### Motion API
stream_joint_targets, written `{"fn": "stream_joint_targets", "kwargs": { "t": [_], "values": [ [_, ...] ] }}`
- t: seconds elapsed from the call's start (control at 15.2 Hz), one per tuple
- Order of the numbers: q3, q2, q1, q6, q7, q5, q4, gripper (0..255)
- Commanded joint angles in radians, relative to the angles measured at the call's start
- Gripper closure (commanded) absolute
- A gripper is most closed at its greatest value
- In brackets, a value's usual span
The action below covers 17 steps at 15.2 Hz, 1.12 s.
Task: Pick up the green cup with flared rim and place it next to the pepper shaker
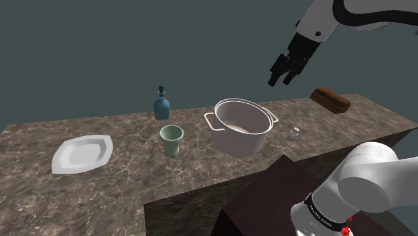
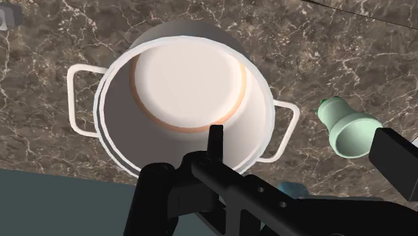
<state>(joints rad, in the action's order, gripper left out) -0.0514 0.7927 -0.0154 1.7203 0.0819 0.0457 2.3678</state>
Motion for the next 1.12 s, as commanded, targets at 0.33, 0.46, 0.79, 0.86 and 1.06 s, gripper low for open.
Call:
{"fn": "stream_joint_targets", "kwargs": {
  "t": [0.33, 0.46, 0.79, 0.86, 1.06],
  "values": [
    [0.040, -0.108, -0.022, 0.159, 0.040, 0.037, 0.052, 0],
    [0.056, -0.160, -0.031, 0.222, 0.055, 0.050, 0.063, 0],
    [0.093, -0.310, -0.053, 0.376, 0.090, 0.081, 0.066, 0],
    [0.101, -0.343, -0.057, 0.405, 0.097, 0.086, 0.063, 0],
    [0.122, -0.445, -0.069, 0.489, 0.117, 0.100, 0.043, 0]
  ]
}}
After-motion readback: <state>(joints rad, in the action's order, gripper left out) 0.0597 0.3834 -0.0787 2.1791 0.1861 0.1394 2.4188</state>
